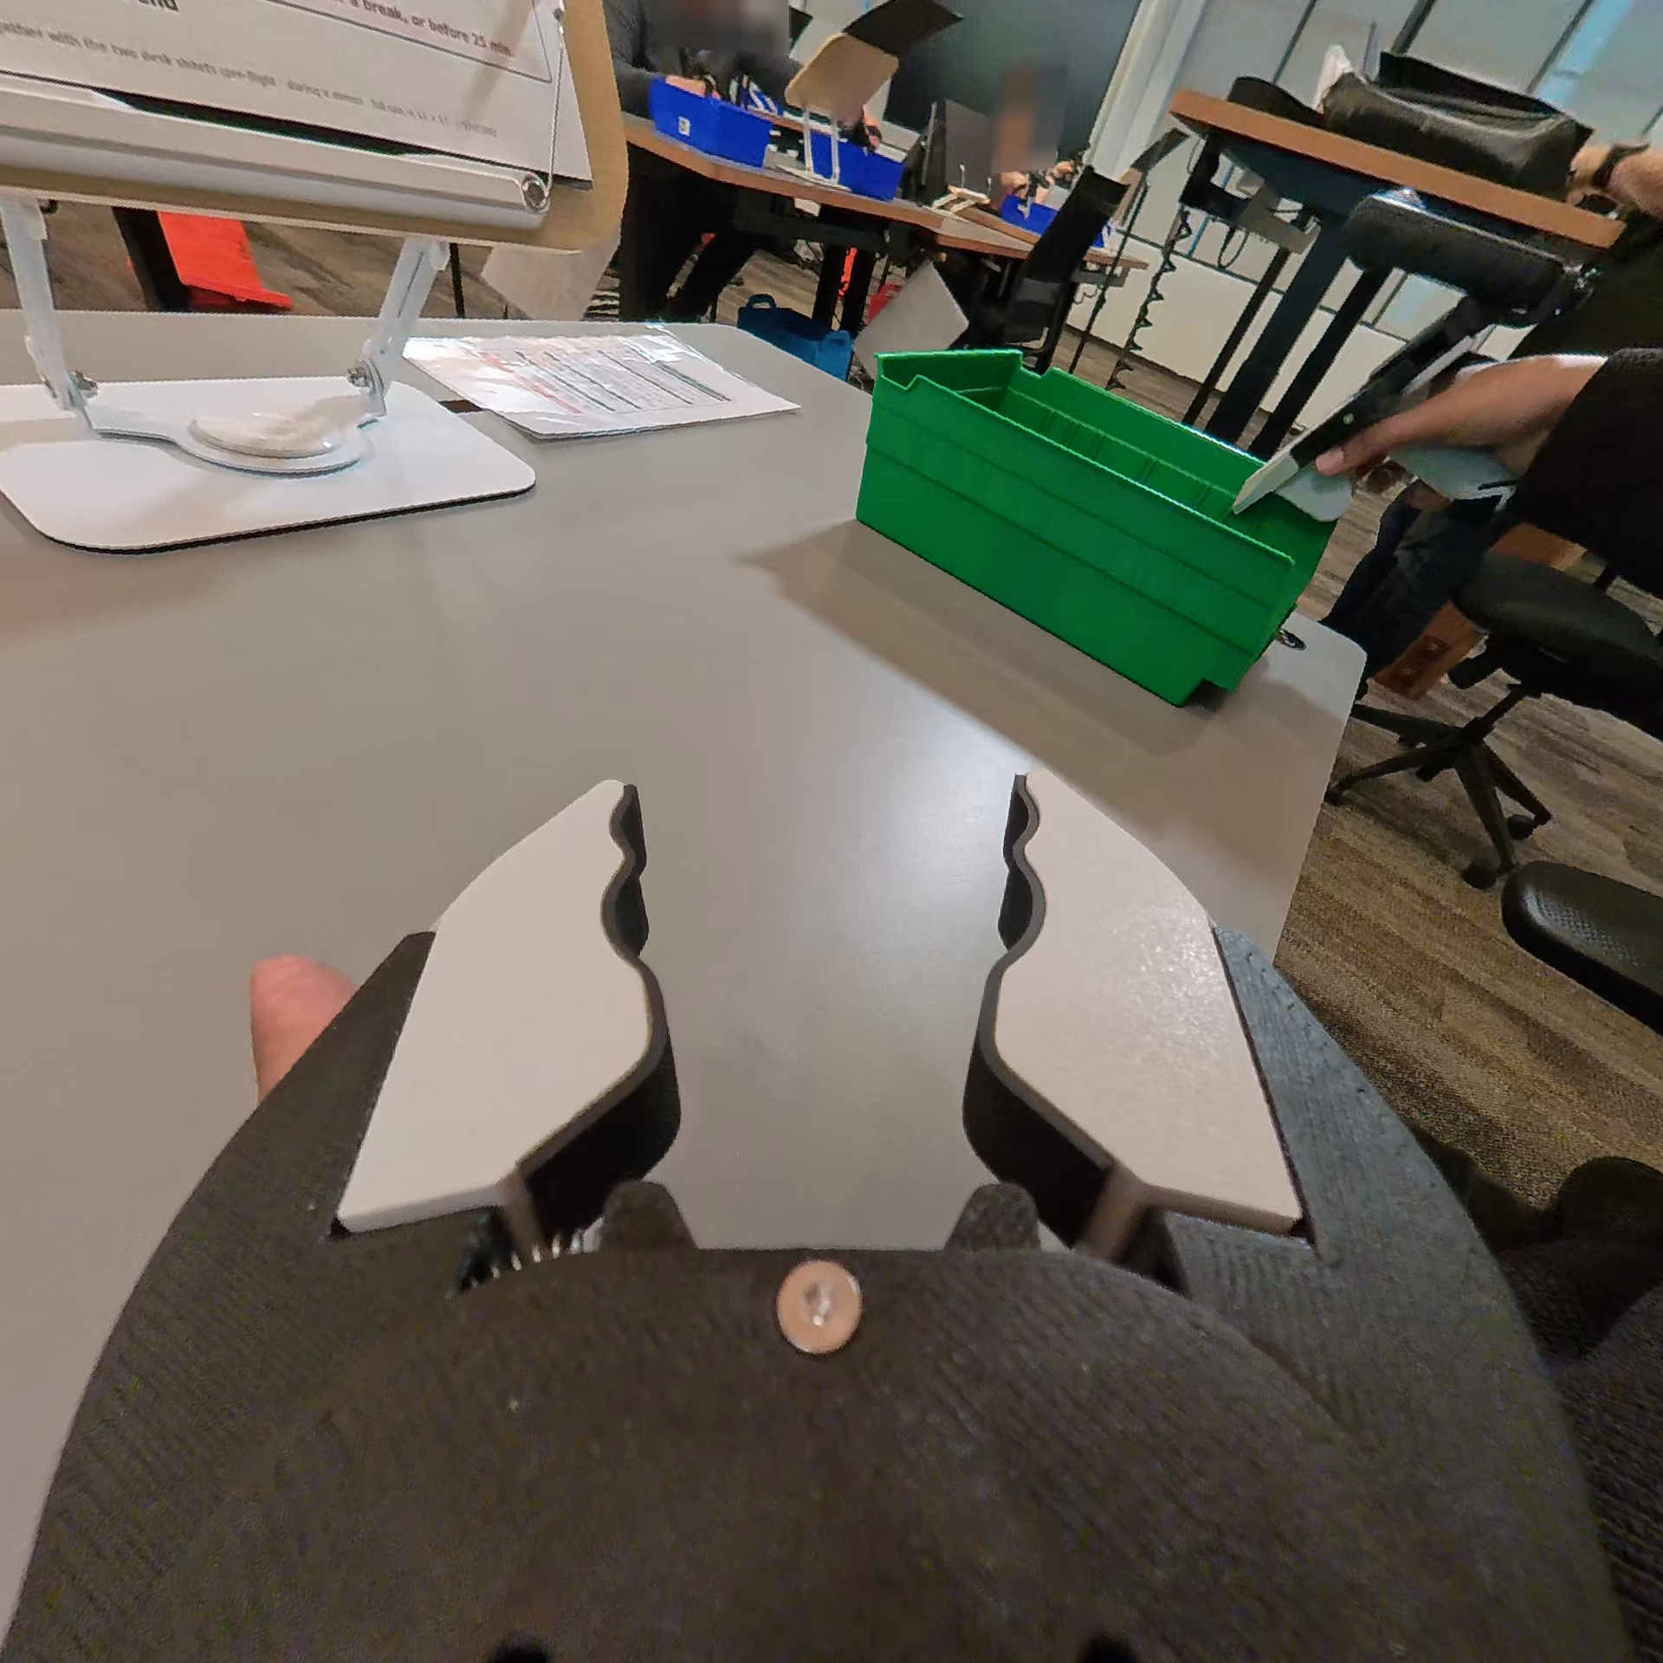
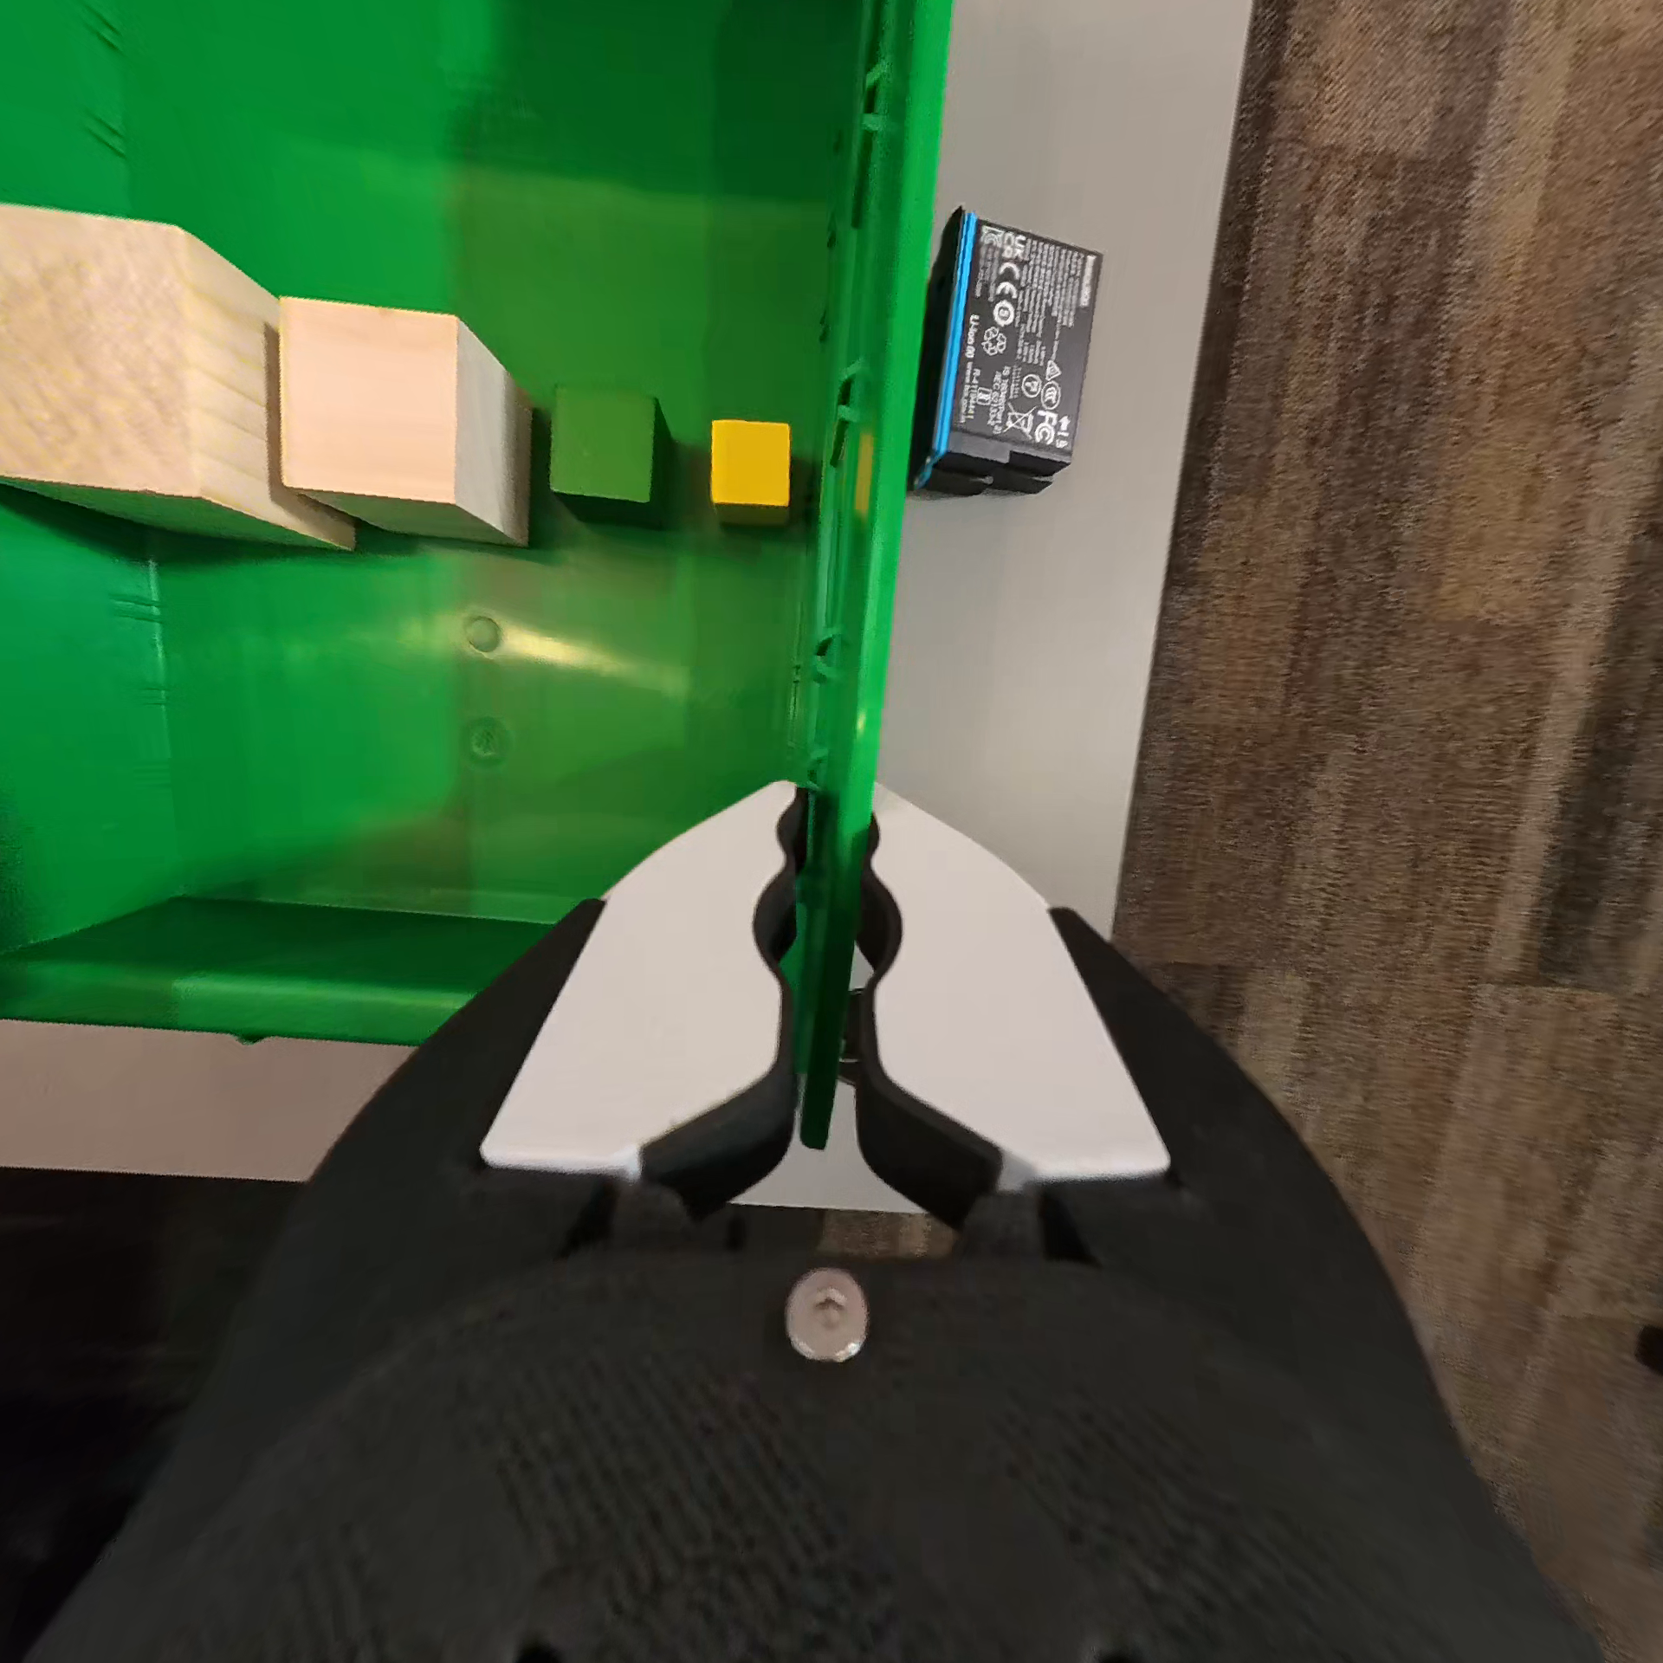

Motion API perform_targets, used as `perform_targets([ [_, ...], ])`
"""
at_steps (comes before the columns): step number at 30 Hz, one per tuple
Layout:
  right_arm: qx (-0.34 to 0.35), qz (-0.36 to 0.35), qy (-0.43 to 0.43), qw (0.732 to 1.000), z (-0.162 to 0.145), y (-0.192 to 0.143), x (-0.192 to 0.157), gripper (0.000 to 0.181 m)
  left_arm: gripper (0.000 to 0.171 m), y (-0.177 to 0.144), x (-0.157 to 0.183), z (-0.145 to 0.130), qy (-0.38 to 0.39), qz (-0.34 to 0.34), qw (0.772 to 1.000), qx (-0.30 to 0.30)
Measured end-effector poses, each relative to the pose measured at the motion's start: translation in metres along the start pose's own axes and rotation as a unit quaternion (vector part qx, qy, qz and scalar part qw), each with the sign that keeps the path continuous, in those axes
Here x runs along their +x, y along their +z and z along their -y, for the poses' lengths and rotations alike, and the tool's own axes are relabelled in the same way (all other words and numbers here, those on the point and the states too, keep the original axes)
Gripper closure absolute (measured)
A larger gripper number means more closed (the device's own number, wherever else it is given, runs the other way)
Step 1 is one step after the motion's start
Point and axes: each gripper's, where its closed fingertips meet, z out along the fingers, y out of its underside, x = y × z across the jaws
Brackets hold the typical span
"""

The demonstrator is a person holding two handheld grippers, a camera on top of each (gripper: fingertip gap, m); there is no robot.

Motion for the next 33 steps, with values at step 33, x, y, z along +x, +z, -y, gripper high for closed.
perform_targets([
  [33, 0.057, 0.142, 0.069, 0.986, 0.019, -0.003, -0.054, 0.177, 0.095, 0.000, 0.003, 0.000, 0.002, -0.001, 1.000, -0.001],
])
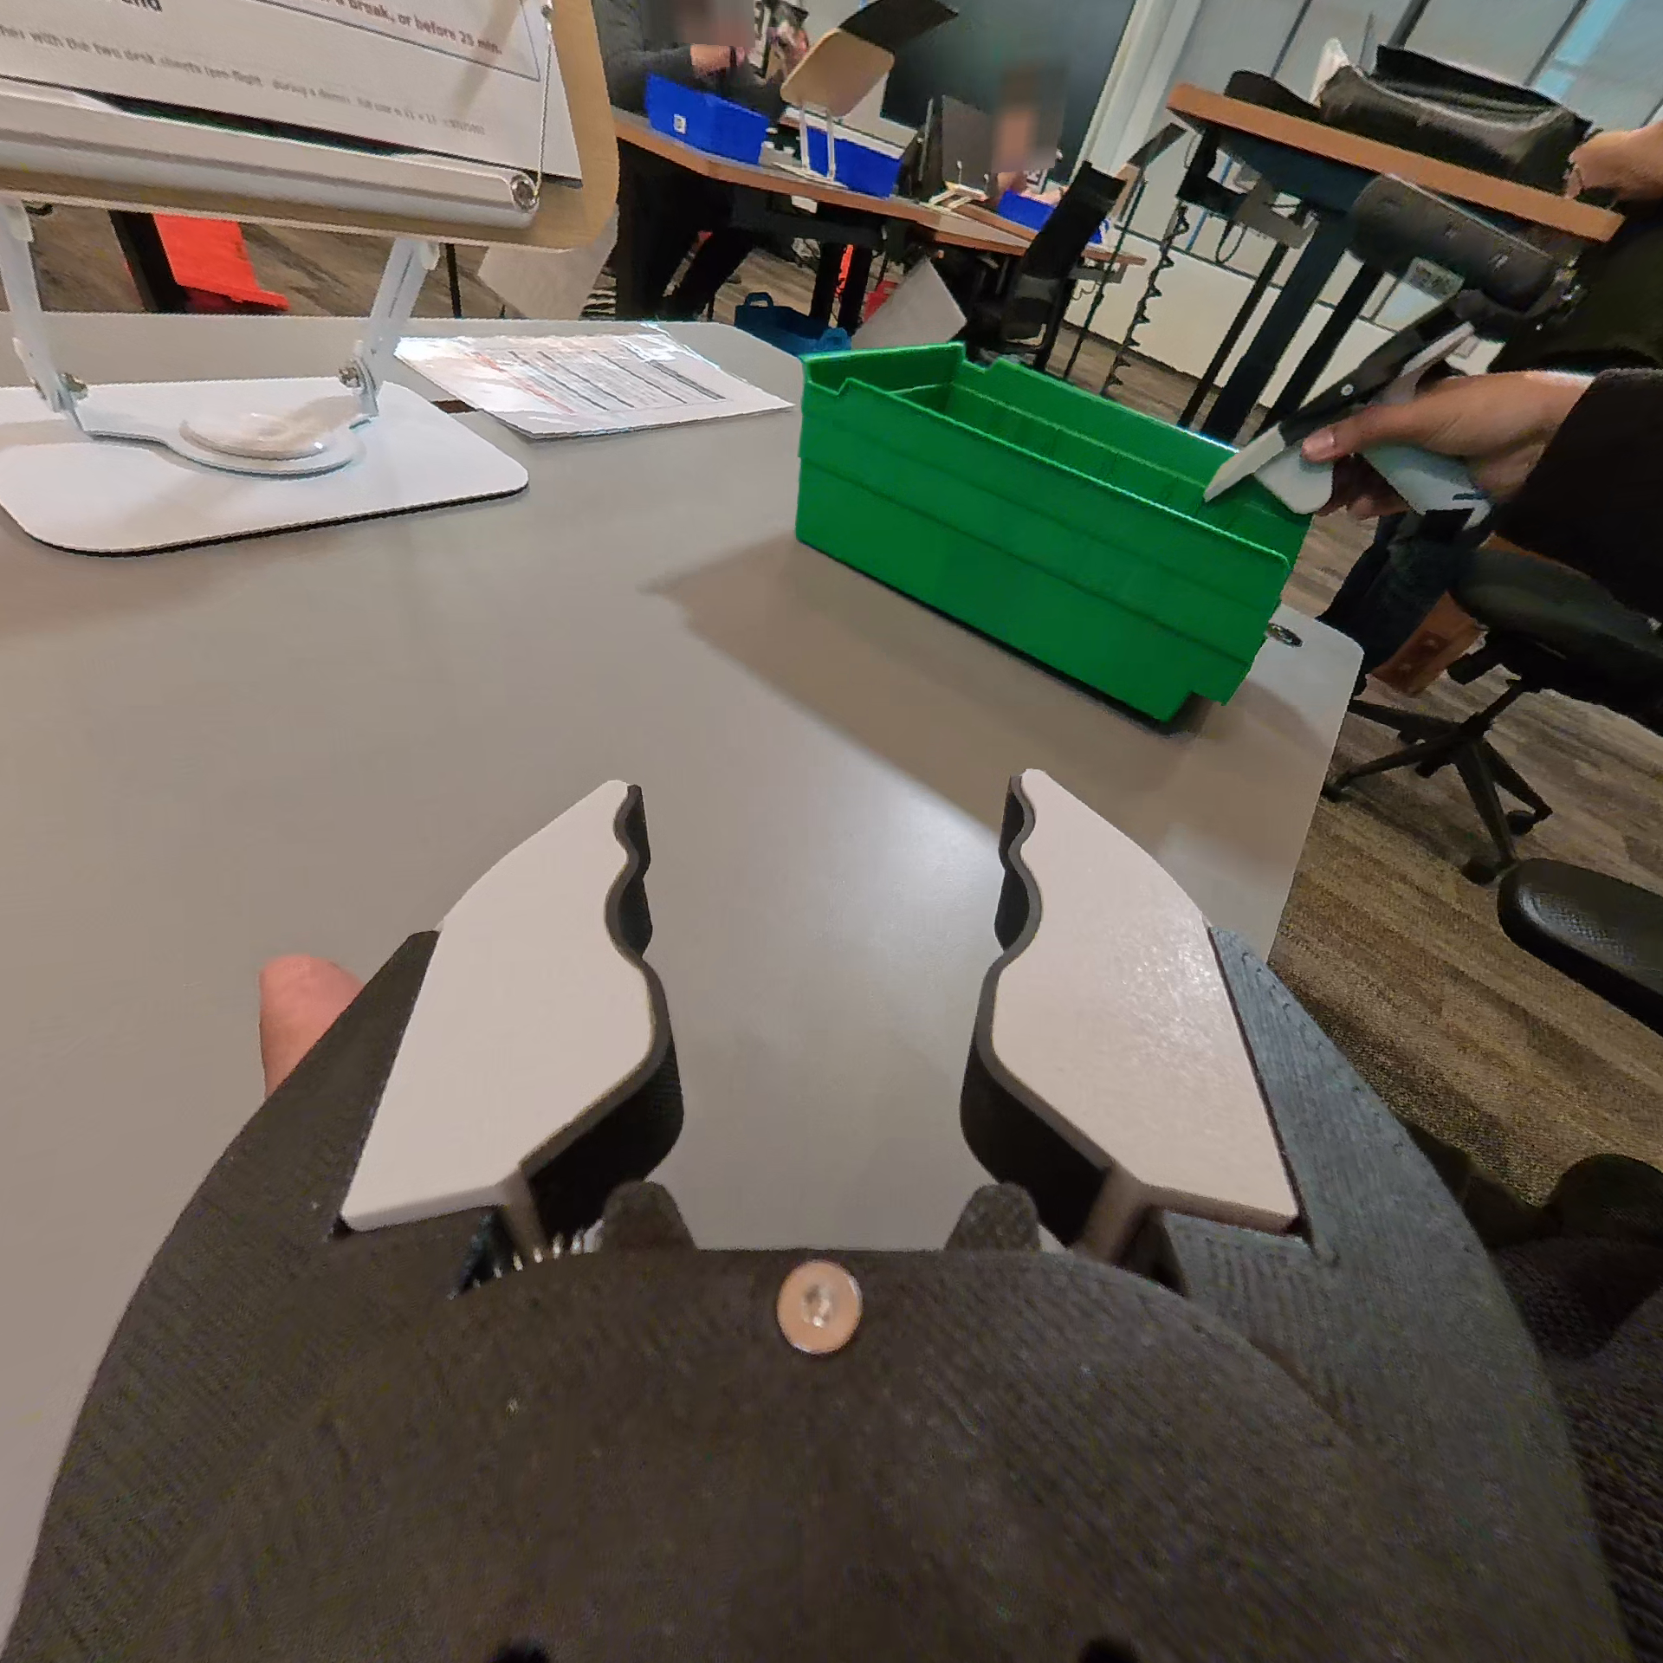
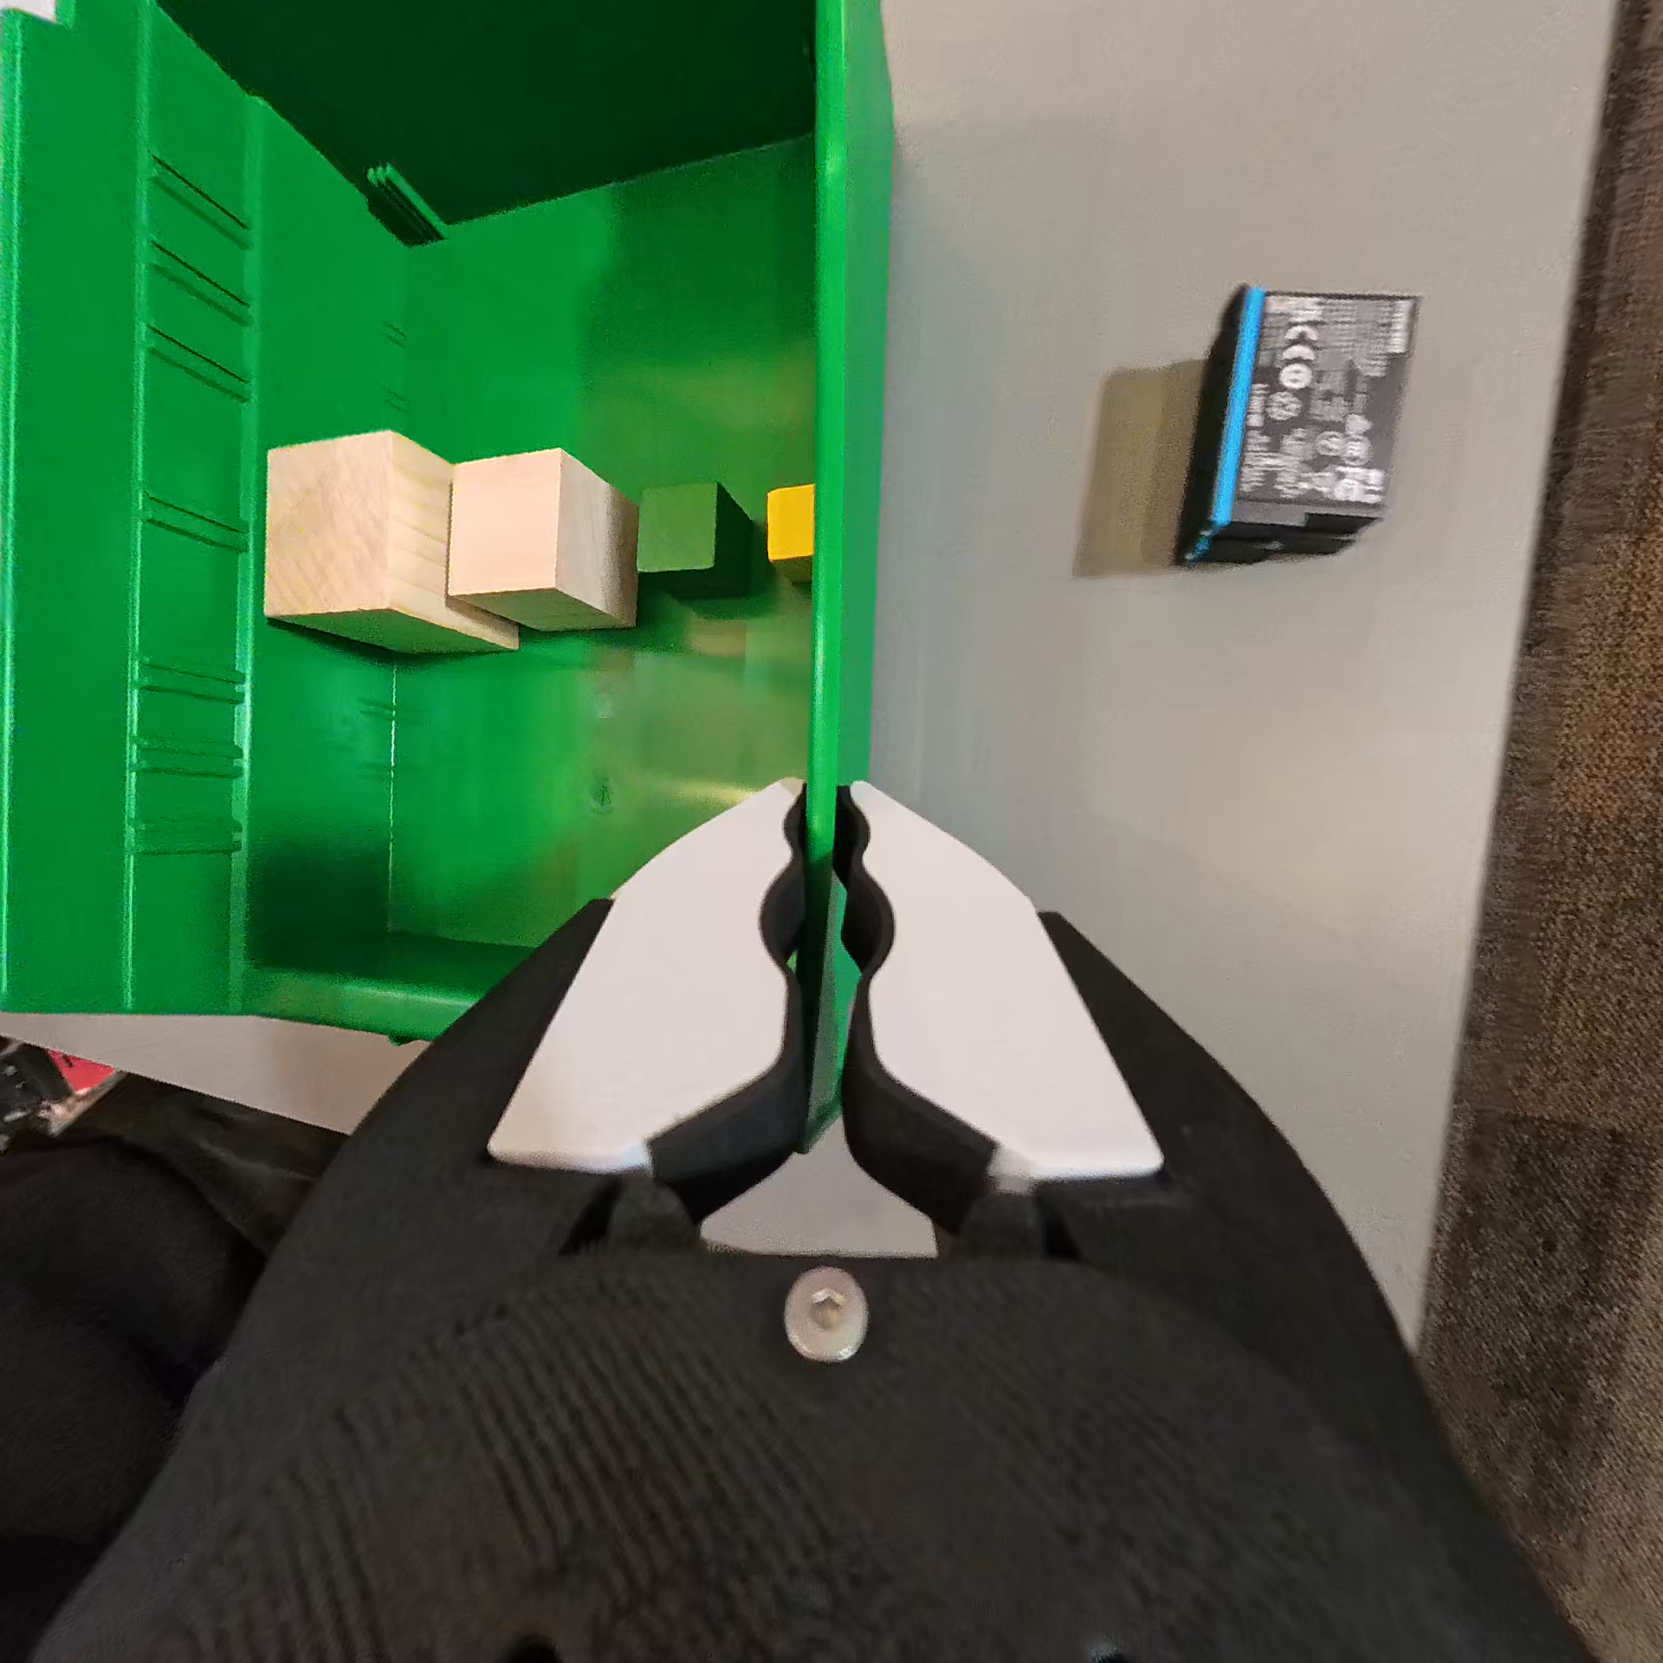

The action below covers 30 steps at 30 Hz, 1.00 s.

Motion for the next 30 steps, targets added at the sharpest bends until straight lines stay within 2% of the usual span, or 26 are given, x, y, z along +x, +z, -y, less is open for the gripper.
perform_targets([
  [15, -0.004, 0.063, -0.032, 0.997, 0.028, 0.044, -0.095, 0.176, 0.097, -0.005, 0.005, 0.012, -0.013, 0.002, 1.000, 0.022],
  [19, -0.014, 0.081, -0.046, 0.996, 0.029, 0.064, -0.129, 0.176, 0.096, -0.017, -0.013, 0.028, -0.008, 0.083, 0.996, 0.026],
  [23, -0.016, 0.088, -0.063, 0.994, 0.034, 0.080, -0.163, 0.177, 0.099, -0.068, -0.058, 0.063, 0.034, 0.214, 0.976, 0.034],
  [26, -0.021, 0.088, -0.072, 0.993, 0.037, 0.089, -0.192, 0.176, 0.093, -0.116, -0.106, 0.071, 0.037, 0.297, 0.954, -0.009],
  [28, -0.026, 0.084, -0.076, 0.993, 0.036, 0.096, -0.211, 0.176, 0.092, -0.145, -0.129, 0.076, 0.034, 0.325, 0.944, -0.040],
  [30, -0.029, 0.077, -0.088, 0.993, 0.034, 0.101, -0.232, 0.176, 0.093, -0.177, -0.138, 0.095, 0.043, 0.354, 0.934, -0.031],
])
